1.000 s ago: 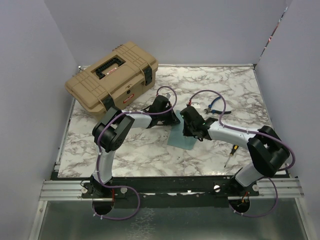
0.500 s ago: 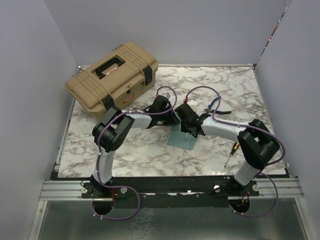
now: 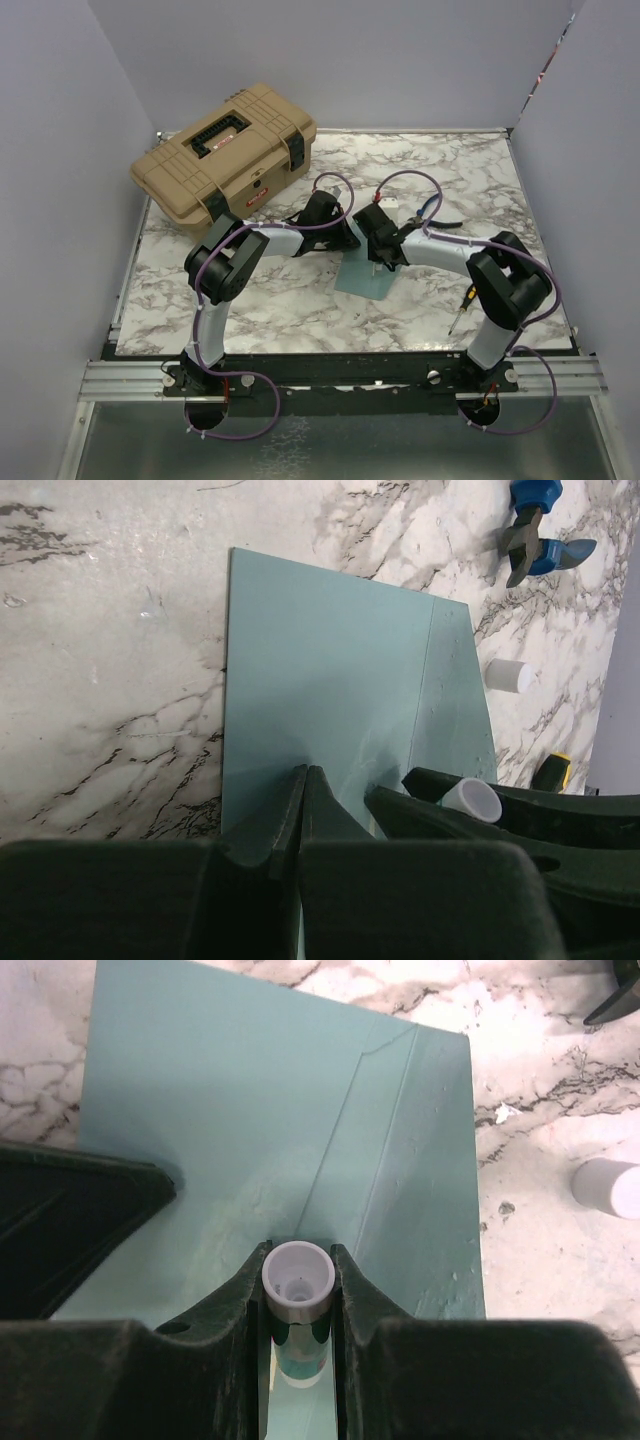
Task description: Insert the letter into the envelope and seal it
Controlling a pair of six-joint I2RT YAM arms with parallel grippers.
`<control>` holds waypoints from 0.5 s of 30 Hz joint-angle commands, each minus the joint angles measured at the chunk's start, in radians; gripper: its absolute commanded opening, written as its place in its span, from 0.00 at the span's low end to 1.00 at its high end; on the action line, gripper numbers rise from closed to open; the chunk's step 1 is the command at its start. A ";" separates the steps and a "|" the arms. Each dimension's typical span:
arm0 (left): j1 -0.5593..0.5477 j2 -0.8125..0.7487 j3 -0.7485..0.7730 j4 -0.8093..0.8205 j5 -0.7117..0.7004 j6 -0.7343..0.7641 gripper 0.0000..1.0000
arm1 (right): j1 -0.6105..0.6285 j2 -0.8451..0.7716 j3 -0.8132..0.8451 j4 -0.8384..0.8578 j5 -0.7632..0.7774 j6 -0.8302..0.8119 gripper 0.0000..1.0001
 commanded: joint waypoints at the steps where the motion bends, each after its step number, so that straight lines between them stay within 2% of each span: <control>1: 0.018 0.081 -0.057 -0.200 -0.147 0.078 0.00 | -0.002 -0.086 -0.022 -0.047 -0.054 -0.033 0.00; 6: 0.016 0.067 -0.051 -0.200 -0.135 0.085 0.00 | -0.002 -0.202 0.000 -0.101 -0.068 -0.021 0.00; 12: 0.008 0.019 -0.034 -0.199 -0.103 0.099 0.01 | -0.008 -0.329 -0.024 -0.080 -0.111 -0.003 0.00; 15: -0.003 -0.028 -0.021 -0.197 -0.085 0.106 0.15 | -0.018 -0.385 -0.061 -0.038 -0.143 0.014 0.00</control>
